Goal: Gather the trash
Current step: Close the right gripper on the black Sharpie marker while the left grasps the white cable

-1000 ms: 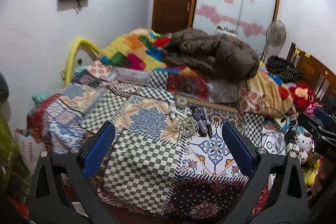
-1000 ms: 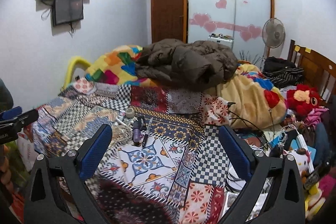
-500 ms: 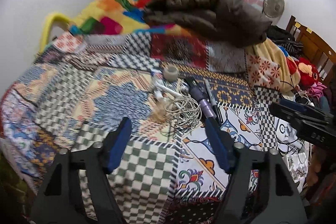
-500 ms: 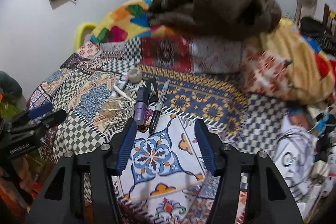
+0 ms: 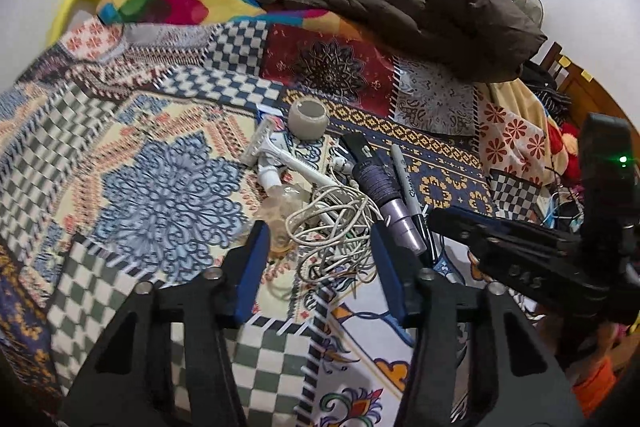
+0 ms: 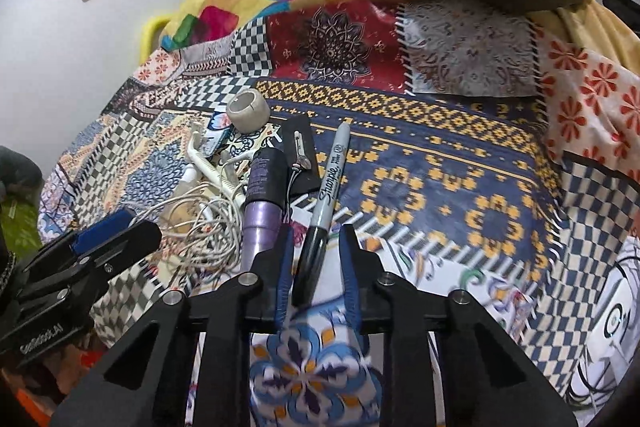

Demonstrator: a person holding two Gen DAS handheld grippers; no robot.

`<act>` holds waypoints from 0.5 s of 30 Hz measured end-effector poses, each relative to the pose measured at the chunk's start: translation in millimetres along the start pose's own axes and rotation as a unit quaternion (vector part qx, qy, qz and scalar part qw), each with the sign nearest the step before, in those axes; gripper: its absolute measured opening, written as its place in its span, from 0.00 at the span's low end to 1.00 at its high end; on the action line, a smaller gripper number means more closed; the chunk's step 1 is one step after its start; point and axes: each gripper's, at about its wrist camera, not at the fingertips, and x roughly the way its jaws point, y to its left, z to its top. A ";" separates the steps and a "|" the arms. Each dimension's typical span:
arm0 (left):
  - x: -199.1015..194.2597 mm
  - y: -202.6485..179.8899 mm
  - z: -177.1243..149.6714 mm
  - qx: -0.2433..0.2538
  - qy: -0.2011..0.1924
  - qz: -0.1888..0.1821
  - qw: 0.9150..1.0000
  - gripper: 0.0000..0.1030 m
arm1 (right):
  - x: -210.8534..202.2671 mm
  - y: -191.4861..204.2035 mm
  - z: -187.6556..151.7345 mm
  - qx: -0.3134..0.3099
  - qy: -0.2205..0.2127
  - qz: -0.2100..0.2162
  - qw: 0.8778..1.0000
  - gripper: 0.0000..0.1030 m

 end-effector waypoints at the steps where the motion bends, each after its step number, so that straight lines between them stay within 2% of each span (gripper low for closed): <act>1: 3.1 0.8 0.1 -0.004 0.004 -0.008 1.000 0.43 | 3.2 0.2 1.0 -0.001 0.001 -0.001 1.000 0.17; 3: 7.6 0.3 0.2 -0.005 0.009 -0.017 1.000 0.37 | 9.6 1.2 2.8 -0.003 0.005 -0.007 1.000 0.16; 7: 13.0 -3.6 -1.2 0.004 0.012 -0.019 1.000 0.34 | 19.2 1.4 3.5 -0.011 0.012 -0.014 1.000 0.15; 10: 16.6 -2.6 -1.8 0.002 0.019 -0.025 0.999 0.14 | 21.0 3.3 4.4 -0.019 0.005 -0.017 1.000 0.13; 11: 18.4 -2.1 -1.9 0.000 0.024 -0.026 0.999 0.05 | 21.3 3.3 5.1 -0.019 0.004 -0.017 1.000 0.13; 15: 18.7 -0.3 -2.2 -0.002 0.029 -0.025 0.999 0.02 | 20.2 -3.9 6.1 -0.001 0.010 -0.005 1.000 0.11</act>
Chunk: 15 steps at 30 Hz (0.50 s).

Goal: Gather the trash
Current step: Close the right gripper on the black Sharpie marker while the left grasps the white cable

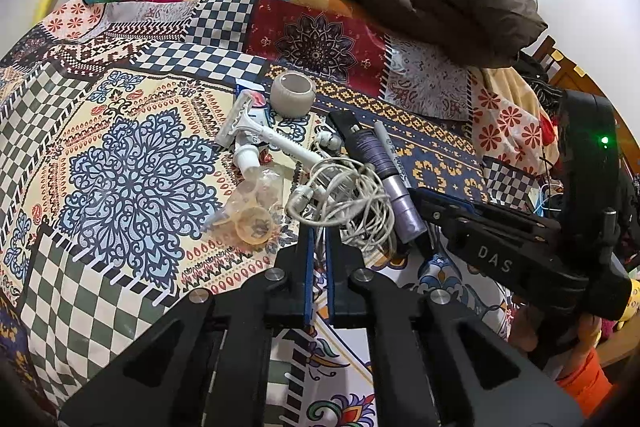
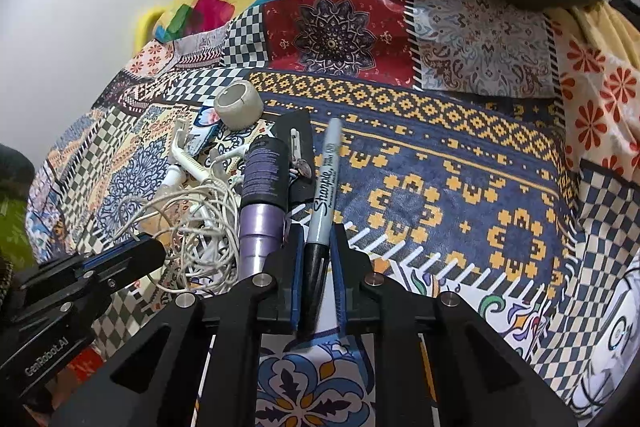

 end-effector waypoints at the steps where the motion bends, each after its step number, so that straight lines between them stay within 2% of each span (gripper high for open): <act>1: -2.1 -0.2 0.1 -0.001 -0.001 -0.003 1.000 0.02 | -0.9 -1.0 -0.9 0.002 0.000 -0.001 1.000 0.11; 7: -25.4 -13.3 7.7 0.013 -0.023 0.001 1.000 0.02 | -14.3 -7.3 -9.7 0.002 -0.001 -0.018 1.000 0.11; 15: -67.9 -36.3 30.8 0.028 -0.061 0.003 0.998 0.01 | -54.8 -8.4 -15.0 -0.005 -0.020 -0.027 0.999 0.11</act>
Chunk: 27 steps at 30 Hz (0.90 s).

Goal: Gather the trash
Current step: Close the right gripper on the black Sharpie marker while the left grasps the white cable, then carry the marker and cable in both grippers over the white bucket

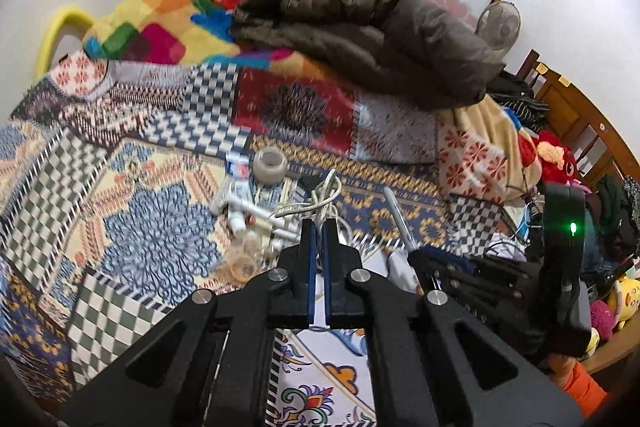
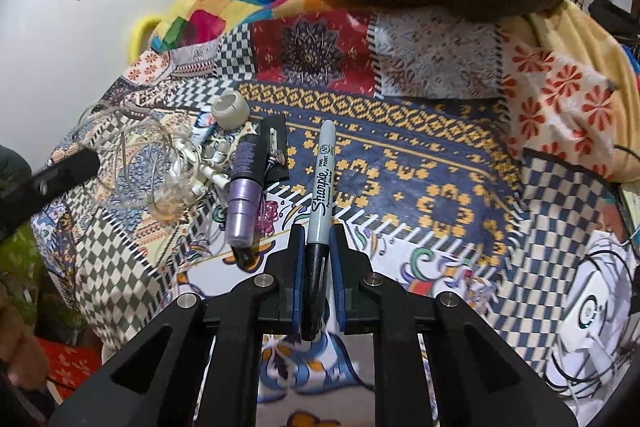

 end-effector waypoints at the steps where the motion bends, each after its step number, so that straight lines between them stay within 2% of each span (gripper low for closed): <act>1: -5.7 -2.5 5.4 0.002 -0.004 0.003 1.000 0.01 | -5.1 0.0 0.0 -0.001 -0.003 -0.001 1.000 0.11; 5: -27.0 -9.0 17.2 0.002 -0.018 0.008 1.000 0.01 | -27.4 0.1 1.0 0.000 -0.015 0.001 1.000 0.11; 15: -100.9 -22.0 20.2 0.004 -0.049 0.020 0.999 0.01 | -92.6 21.6 -0.6 -0.015 -0.053 0.006 0.998 0.11; 19: -143.1 -24.0 13.0 0.001 -0.063 0.023 0.998 0.01 | -123.7 37.8 -4.5 -0.025 -0.070 0.011 0.997 0.11; 27: -221.7 -11.1 -9.0 0.002 -0.083 0.058 0.995 0.01 | -173.3 81.6 -19.3 -0.049 -0.090 0.029 0.994 0.11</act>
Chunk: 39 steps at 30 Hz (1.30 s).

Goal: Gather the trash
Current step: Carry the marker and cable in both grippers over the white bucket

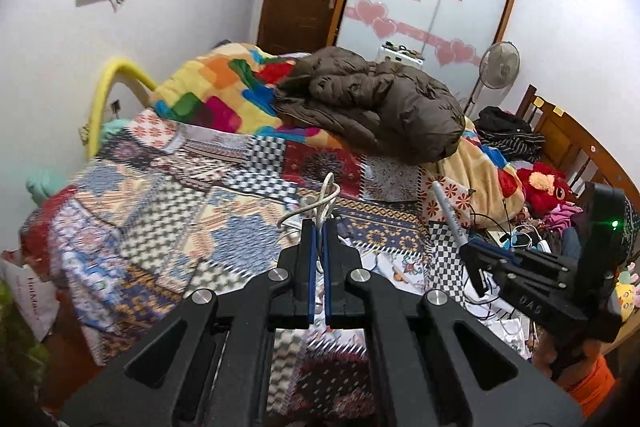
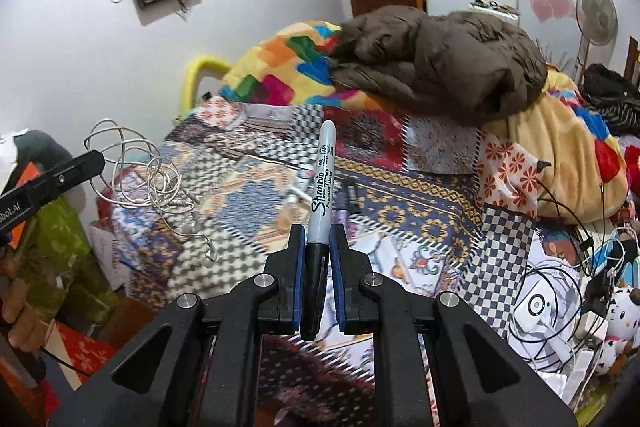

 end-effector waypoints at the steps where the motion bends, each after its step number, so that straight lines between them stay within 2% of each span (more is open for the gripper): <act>1: -11.1 3.7 -3.4 -0.001 -0.003 0.005 1.000 0.01 | -5.5 8.2 -1.3 -0.004 -0.002 0.004 1.000 0.11; 12: -108.7 69.2 -51.9 -0.029 -0.014 0.063 0.998 0.01 | -39.8 100.1 -27.7 -0.055 -0.002 0.041 0.998 0.11; 24: -185.8 156.2 -132.3 -0.064 0.006 0.128 0.990 0.01 | -35.2 209.2 -76.4 -0.117 0.028 0.090 0.989 0.11; 34: -195.7 224.3 -202.6 -0.110 0.063 0.168 0.978 0.01 | 0.5 290.7 -120.4 -0.164 0.081 0.132 0.974 0.11; 39: -171.0 257.8 -240.8 -0.149 0.112 0.179 0.966 0.01 | 31.3 318.5 -147.7 -0.189 0.124 0.144 0.963 0.11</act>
